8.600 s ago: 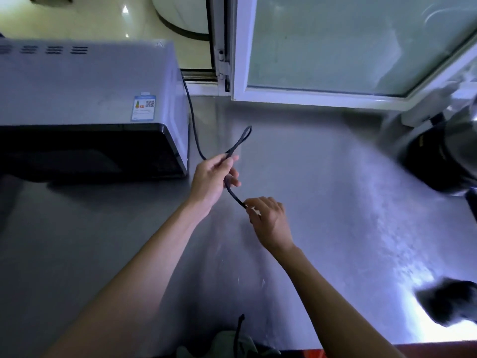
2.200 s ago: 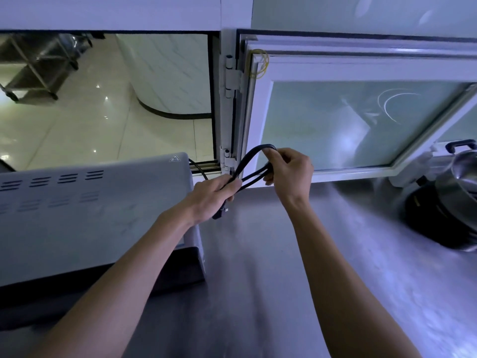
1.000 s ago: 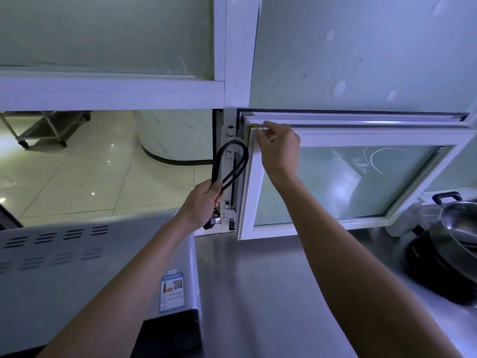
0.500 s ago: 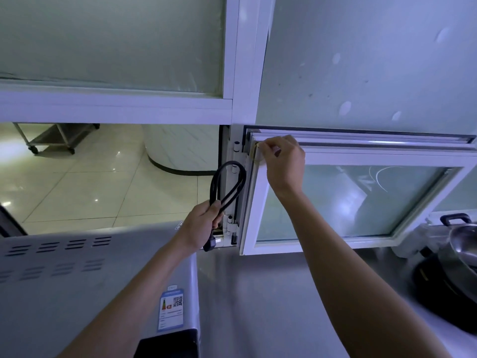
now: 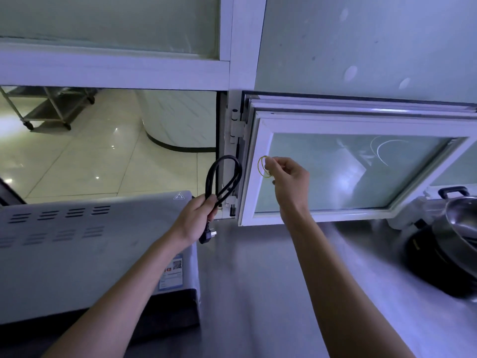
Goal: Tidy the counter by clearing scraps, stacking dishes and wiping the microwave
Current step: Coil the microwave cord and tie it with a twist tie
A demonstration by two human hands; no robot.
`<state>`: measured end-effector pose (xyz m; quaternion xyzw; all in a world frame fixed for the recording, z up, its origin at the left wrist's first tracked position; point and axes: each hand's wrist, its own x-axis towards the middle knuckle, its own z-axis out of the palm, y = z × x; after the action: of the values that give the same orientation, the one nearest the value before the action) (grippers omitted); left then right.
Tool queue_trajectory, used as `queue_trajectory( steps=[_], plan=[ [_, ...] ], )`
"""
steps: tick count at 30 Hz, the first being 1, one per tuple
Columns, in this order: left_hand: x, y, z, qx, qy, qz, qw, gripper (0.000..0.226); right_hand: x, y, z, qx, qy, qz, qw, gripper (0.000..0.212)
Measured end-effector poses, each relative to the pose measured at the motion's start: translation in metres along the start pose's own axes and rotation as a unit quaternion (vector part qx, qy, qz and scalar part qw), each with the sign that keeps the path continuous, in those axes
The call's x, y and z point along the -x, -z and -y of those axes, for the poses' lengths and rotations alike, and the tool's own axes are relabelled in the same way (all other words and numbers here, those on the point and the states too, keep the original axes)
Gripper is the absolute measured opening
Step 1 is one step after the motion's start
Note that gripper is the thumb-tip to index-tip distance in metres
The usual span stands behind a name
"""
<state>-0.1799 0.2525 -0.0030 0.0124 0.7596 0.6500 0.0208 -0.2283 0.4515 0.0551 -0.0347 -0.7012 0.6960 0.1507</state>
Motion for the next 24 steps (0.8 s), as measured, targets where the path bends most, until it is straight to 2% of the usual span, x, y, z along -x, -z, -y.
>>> queue_trajectory(
  steps=[7,12,16,24],
  plan=[
    [-0.002,-0.009,0.024,-0.056,-0.005,0.01,0.998,0.042,0.026,0.021,-0.026,-0.077,-0.122,0.018,0.989,0.015],
    [-0.005,-0.011,0.037,-0.078,0.002,0.018,0.997,0.05,0.033,0.03,-0.037,-0.136,-0.176,0.031,0.974,0.016],
    [-0.003,-0.014,0.05,-0.092,0.031,0.025,0.995,0.055,0.035,0.029,-0.038,-0.169,-0.183,0.039,0.968,0.011],
    [-0.006,-0.014,0.054,-0.096,0.026,0.016,0.995,0.045,0.034,0.033,-0.041,-0.202,-0.189,0.073,0.958,0.011]
  ],
)
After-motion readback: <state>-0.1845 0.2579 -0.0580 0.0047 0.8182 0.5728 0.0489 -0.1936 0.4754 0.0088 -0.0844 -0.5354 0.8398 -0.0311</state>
